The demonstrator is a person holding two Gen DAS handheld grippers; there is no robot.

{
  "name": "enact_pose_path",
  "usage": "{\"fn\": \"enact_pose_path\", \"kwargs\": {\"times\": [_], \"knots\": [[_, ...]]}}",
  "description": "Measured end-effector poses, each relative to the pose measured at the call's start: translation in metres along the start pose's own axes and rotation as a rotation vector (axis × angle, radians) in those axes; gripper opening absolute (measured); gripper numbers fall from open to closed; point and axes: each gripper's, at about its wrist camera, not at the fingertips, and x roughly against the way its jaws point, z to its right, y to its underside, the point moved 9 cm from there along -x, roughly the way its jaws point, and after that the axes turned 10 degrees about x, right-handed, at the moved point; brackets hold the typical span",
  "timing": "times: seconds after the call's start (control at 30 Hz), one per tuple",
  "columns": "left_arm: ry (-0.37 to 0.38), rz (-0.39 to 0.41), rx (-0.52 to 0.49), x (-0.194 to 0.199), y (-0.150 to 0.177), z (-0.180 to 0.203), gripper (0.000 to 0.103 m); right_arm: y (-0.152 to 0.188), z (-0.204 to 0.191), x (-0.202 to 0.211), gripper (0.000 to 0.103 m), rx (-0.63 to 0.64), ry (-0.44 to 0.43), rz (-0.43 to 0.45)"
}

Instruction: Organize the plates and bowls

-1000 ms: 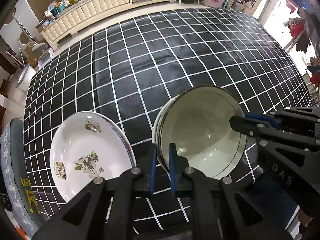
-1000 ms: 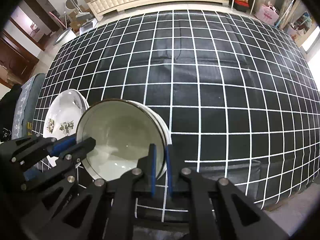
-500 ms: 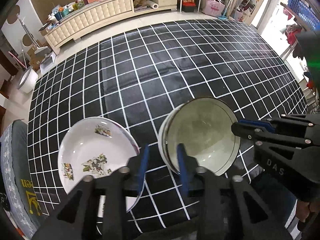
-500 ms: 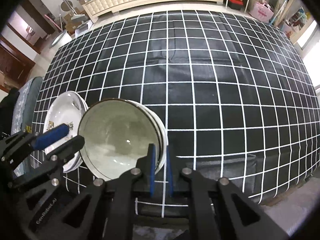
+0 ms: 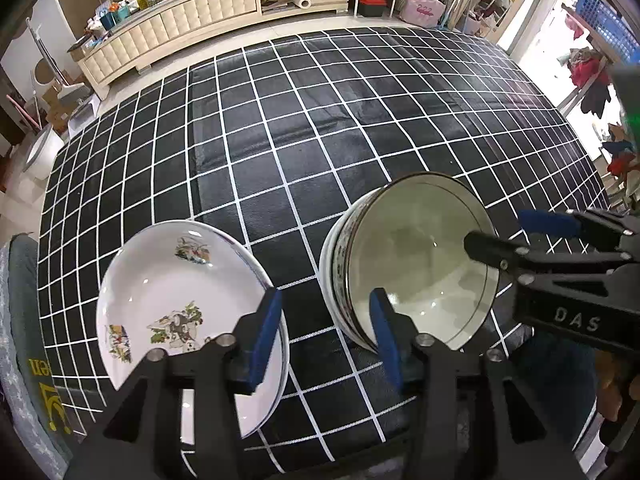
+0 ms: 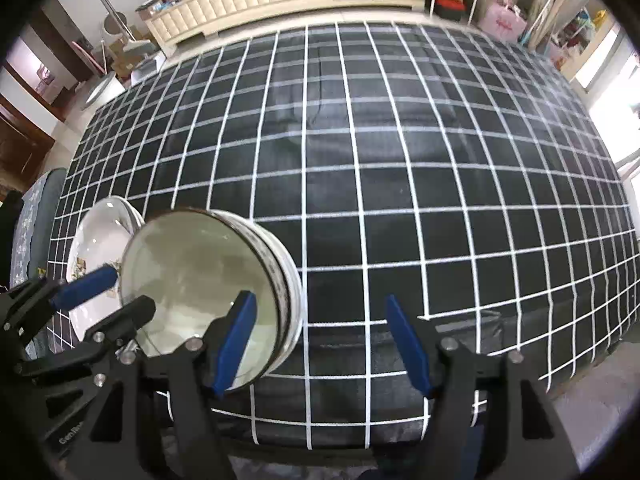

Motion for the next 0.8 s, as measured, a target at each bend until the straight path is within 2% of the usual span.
{"fn": "enact_pose_path", "kwargs": {"times": [0.17, 0.47, 0.63, 0.8], "knots": [[-0.004, -0.01, 0.001, -0.011, 0.0, -0.002, 0.044, 0.0, -0.005, -0.013, 0.071, 0.0, -0.033, -0.017], [0.047, -0.052, 0.019, -0.034, 0.0, -0.004, 0.045, -0.003, -0.013, -0.032, 0.072, -0.031, -0.112, -0.023], [0.084, -0.071, 0.028, -0.045, 0.003, 0.0, 0.045, 0.0, -0.013, -0.035, 0.071, -0.054, -0.16, -0.011], [0.16, -0.09, 0.051, -0.056, 0.003, 0.0, 0.045, 0.01, -0.007, -0.039, 0.071, -0.104, -0.234, -0.011]]}}
